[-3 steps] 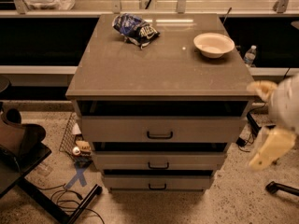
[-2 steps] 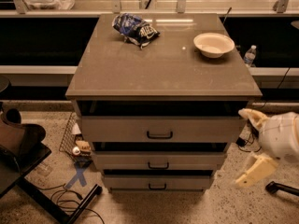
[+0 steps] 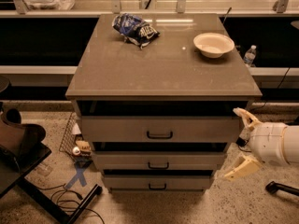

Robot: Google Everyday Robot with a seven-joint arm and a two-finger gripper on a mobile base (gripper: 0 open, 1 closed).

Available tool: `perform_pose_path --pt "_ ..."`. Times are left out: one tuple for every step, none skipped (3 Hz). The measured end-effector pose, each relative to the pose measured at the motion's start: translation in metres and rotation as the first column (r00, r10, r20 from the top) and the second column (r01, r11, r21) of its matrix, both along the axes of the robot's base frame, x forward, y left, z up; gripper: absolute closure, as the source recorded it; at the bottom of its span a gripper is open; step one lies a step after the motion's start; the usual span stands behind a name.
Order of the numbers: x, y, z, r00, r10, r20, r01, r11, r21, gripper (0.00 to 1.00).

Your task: Open middle drawer

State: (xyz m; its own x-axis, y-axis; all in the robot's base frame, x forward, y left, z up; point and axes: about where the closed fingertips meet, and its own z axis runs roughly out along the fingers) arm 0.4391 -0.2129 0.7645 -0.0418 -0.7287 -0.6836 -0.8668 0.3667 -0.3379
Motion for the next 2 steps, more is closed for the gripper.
perform_pose_path --pt "-0.002 0.002 0.0 0.9999 0.0 -0.013 0.0 1.0 0.006 0.0" --pt "-0.003 0.009 -0.017 0.9997 0.002 -0.023 -0.003 1.0 -0.009 0.0"
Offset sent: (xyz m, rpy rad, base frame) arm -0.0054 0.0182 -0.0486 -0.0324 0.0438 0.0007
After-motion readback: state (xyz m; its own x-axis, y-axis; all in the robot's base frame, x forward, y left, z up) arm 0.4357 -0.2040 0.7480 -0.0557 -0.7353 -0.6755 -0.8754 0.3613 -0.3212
